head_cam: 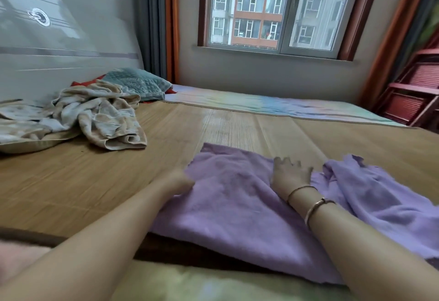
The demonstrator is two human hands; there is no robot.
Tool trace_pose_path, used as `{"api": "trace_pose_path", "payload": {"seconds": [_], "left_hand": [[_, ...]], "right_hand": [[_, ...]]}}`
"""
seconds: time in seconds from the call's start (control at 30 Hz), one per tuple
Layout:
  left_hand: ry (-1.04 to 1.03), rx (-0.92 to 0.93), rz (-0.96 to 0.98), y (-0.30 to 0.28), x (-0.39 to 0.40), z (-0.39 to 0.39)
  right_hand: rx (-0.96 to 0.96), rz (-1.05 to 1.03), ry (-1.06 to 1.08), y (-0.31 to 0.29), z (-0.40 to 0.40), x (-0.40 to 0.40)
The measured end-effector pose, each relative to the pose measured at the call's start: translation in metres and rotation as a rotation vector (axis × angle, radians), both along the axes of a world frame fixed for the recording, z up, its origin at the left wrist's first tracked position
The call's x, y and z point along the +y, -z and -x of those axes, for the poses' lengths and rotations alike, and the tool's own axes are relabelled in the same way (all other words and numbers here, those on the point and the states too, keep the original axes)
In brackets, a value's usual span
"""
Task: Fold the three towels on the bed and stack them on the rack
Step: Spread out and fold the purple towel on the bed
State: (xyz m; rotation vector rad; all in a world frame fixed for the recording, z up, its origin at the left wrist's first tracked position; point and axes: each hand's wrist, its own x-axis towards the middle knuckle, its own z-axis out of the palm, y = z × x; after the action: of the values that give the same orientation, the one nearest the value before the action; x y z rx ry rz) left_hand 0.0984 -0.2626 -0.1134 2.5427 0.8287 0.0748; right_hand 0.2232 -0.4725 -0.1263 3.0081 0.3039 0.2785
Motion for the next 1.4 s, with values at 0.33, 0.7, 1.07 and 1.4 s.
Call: {"api": "trace_pose_path", "payload": {"seconds": [0.33, 0.7, 1.07, 1.4], "left_hand": [[-0.039, -0.137, -0.024, 0.005, 0.022, 0.038], [-0.253, -0.037, -0.410, 0.016, 0.058, 0.066], [0.312, -0.092, -0.253, 0.023, -0.118, 0.006], [0.547, -0.162, -0.166, 0.031, -0.218, -0.045]], "right_hand": [[0.311, -0.185, -0.355, 0.008, 0.070, 0.042], [0.217, -0.233, -0.512, 0.013, 0.075, 0.047], [-0.069, -0.468, -0.514, -0.024, 0.089, -0.115], [0.143, -0.566, -0.301, -0.024, 0.074, -0.286]]}}
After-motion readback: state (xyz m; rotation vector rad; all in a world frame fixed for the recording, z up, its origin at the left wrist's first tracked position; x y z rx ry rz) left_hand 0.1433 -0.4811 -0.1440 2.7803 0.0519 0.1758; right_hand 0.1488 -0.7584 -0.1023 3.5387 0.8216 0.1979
